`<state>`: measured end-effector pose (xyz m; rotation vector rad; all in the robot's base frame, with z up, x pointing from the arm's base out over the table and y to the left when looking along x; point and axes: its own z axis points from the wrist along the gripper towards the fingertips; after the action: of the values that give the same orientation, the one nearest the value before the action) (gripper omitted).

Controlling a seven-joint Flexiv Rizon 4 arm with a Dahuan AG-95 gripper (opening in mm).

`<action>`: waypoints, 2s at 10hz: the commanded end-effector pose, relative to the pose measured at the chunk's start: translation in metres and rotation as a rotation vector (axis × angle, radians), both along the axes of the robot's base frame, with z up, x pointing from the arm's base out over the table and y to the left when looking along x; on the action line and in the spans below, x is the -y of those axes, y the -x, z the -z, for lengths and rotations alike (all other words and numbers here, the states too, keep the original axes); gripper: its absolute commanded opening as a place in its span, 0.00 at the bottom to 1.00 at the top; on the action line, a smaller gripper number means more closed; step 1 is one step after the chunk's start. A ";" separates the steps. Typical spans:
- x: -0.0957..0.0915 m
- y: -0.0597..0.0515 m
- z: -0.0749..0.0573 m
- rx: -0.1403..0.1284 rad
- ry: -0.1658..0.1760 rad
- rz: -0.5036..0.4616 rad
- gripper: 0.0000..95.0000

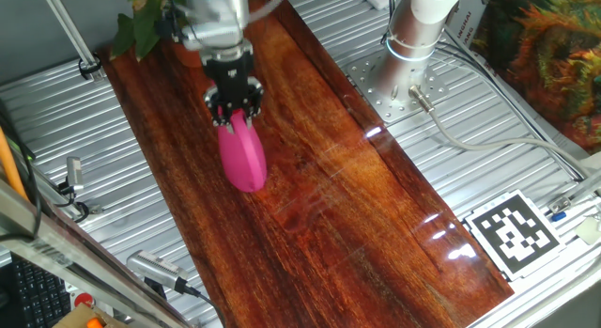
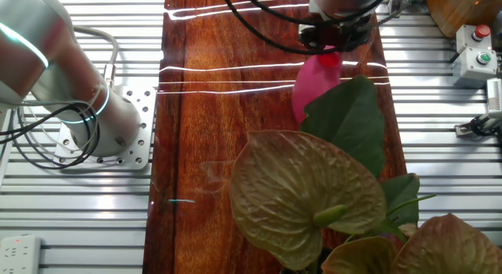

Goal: Water the plant

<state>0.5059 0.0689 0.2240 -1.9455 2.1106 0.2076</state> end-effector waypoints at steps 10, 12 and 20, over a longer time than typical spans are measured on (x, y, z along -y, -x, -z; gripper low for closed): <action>0.008 -0.004 -0.011 -0.009 -0.066 -0.011 0.00; 0.009 -0.004 -0.015 -0.020 -0.088 -0.008 0.00; 0.011 -0.005 -0.040 -0.027 -0.118 -0.009 0.00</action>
<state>0.5109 0.0627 0.2482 -1.8967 2.0585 0.3501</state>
